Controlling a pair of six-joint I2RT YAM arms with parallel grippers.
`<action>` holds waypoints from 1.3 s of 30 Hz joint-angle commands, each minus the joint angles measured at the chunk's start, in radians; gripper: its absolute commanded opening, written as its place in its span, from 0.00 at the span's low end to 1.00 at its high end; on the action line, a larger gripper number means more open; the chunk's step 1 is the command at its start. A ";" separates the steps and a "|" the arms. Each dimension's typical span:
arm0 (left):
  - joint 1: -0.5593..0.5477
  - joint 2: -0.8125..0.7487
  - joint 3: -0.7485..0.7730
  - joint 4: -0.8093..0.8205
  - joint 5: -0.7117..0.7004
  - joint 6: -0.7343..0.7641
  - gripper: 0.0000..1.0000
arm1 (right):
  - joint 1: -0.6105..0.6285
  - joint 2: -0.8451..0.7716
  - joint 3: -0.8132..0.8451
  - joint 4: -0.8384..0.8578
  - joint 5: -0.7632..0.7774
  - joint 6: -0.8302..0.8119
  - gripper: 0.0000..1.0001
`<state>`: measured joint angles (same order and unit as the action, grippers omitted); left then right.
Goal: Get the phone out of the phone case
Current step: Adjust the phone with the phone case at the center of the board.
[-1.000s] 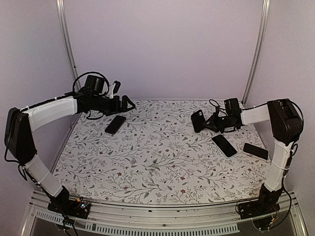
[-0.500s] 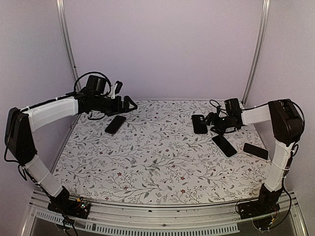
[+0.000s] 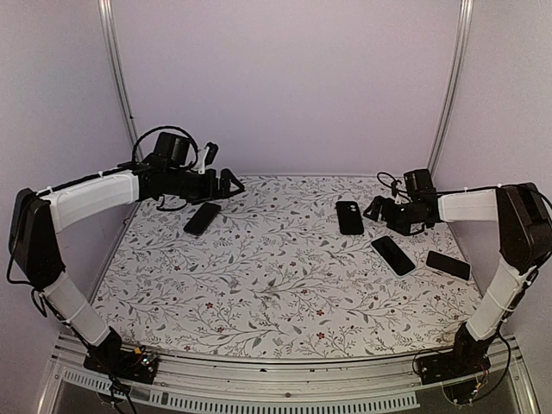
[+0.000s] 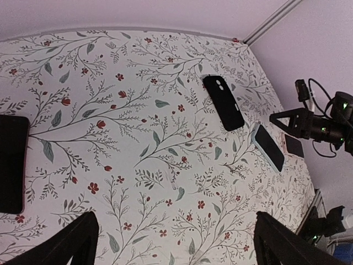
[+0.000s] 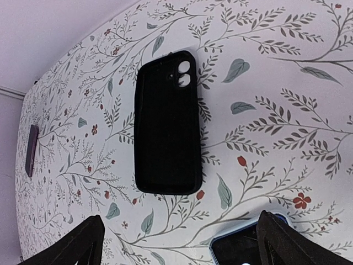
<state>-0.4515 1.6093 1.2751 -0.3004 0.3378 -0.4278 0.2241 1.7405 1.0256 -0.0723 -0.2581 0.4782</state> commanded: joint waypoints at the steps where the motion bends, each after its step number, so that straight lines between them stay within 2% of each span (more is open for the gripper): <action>1: -0.020 -0.001 0.030 0.015 -0.010 -0.015 0.99 | 0.001 -0.062 -0.062 -0.072 0.075 -0.046 0.99; 8: -0.040 -0.002 0.042 0.008 -0.022 -0.021 0.99 | 0.001 -0.130 -0.121 -0.115 0.160 -0.062 0.99; 16: -0.045 0.003 0.050 0.004 -0.029 -0.022 0.99 | 0.000 -0.117 -0.141 -0.158 0.216 -0.093 0.99; 26: -0.050 0.014 0.058 0.004 -0.033 -0.023 0.99 | 0.001 -0.072 -0.146 -0.166 0.147 -0.122 0.99; 39: -0.052 0.015 0.050 0.010 -0.033 -0.019 0.99 | 0.005 -0.058 -0.159 -0.188 0.145 -0.120 0.99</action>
<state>-0.4911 1.6123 1.3071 -0.3038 0.3058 -0.4469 0.2241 1.6642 0.8867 -0.2317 -0.1078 0.3630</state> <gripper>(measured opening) 0.994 0.989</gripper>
